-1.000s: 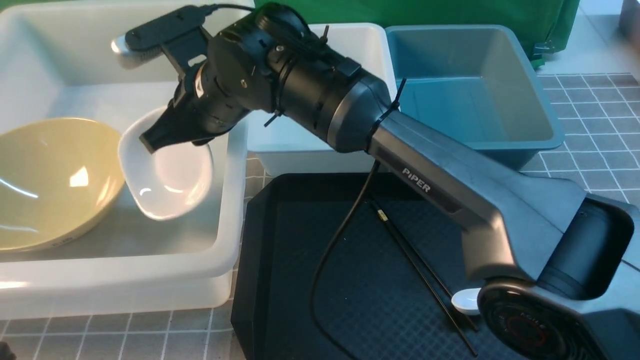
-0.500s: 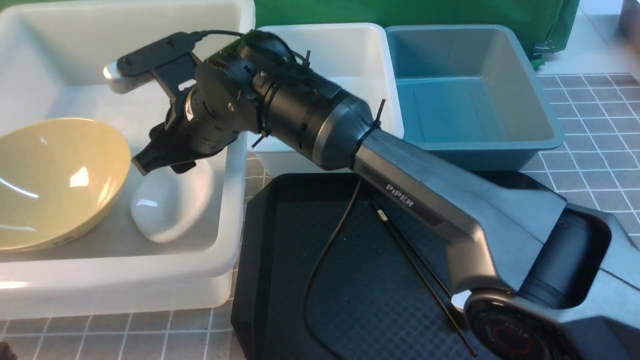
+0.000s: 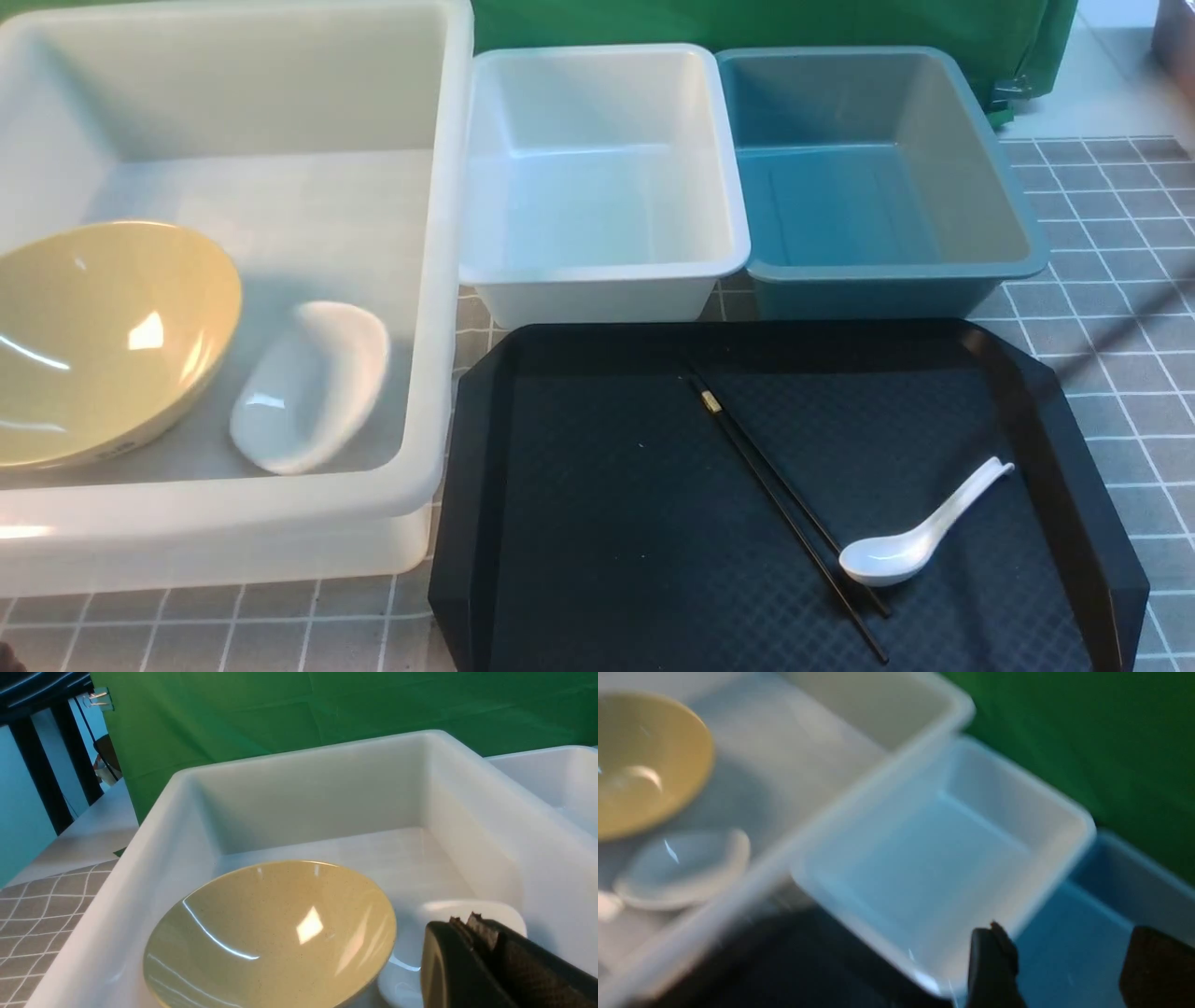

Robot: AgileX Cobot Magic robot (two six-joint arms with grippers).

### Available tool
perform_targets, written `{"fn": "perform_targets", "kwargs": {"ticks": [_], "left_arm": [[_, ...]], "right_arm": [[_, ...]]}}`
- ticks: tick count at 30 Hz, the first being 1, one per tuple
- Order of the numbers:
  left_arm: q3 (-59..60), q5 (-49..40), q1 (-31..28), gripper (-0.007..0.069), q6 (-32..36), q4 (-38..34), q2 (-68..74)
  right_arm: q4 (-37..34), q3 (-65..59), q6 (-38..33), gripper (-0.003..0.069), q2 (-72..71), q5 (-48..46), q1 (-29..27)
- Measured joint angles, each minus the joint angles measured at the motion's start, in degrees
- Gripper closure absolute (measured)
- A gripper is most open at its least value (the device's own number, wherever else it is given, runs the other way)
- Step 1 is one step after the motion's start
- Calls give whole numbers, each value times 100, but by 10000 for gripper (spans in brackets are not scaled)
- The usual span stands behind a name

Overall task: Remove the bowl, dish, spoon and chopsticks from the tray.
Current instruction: Use the right arm to put the plate into the large storage box on the left, then use the right arm to grab the soup spoon in the middle

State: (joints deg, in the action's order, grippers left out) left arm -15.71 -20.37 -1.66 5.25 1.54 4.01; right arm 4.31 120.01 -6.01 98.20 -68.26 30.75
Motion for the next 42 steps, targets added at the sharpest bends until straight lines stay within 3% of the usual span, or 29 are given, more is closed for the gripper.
{"fn": "perform_targets", "kwargs": {"ticks": [5, 10, 15, 25, 36, 42], "left_arm": [[13, 96, 0, 638, 0, 26, -12], [13, 129, 0, 638, 0, 43, -12], [23, 250, 0, 638, 0, 43, -12], [49, 427, 0, 638, 0, 43, 6], [54, 453, 0, 638, 0, 43, 6], [54, 453, 0, 638, 0, 43, 6]], "right_arm": [[34, -2286, -152, 257, -533, -280, -704], [-87, -4165, -614, 257, -576, -70, -765], [-298, -5817, -1386, 257, -553, 817, -546], [-371, -6484, -2040, 257, -503, 2271, -17], [-431, -6496, -2182, 283, -102, 2103, 9], [-431, -6422, -2289, 489, -102, 2169, 21]]}}
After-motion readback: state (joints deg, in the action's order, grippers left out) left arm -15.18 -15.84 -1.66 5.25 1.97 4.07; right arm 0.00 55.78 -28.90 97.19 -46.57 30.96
